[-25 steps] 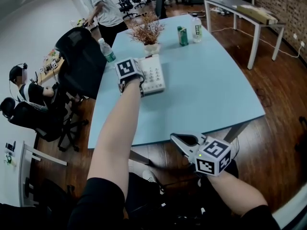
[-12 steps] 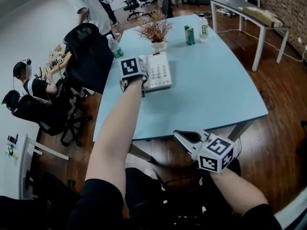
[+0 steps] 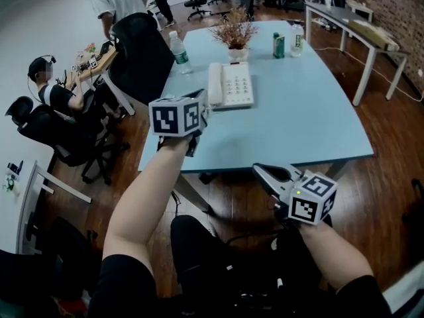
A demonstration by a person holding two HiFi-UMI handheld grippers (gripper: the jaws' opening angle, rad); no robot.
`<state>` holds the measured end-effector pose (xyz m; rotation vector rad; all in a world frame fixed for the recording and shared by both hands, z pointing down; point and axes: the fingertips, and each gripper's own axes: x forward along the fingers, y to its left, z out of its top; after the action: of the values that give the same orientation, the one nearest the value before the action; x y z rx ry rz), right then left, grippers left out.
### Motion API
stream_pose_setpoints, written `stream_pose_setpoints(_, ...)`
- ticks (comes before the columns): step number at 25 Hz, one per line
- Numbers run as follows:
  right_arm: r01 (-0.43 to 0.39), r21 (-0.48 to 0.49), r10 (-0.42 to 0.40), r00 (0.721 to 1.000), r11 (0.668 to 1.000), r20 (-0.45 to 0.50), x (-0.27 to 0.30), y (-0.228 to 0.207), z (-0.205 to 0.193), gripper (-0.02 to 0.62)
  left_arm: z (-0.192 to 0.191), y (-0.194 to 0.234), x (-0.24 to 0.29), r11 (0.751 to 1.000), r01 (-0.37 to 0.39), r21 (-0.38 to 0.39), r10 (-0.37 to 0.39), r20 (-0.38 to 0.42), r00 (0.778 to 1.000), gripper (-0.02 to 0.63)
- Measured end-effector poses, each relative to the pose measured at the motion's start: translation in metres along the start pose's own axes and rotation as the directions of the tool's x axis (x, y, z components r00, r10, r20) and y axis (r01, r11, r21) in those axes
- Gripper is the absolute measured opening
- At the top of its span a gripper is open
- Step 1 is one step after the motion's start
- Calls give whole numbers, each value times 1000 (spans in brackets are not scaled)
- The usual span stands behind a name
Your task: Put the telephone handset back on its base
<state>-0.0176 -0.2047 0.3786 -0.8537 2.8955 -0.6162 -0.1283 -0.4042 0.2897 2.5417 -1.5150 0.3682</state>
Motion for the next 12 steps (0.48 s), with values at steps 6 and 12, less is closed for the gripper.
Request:
stream_pose_setpoints(6,4,38,-4,1000,999,5,-22,11,-15,15,-65,-39,-61,979,147,-139,-155,-43,987,0)
stream_pose_setpoints(12,52,82,-50,998,995,-32,-37,3,-44,14,-140,-67,-107,976,142,-166,-156,-79,985,1)
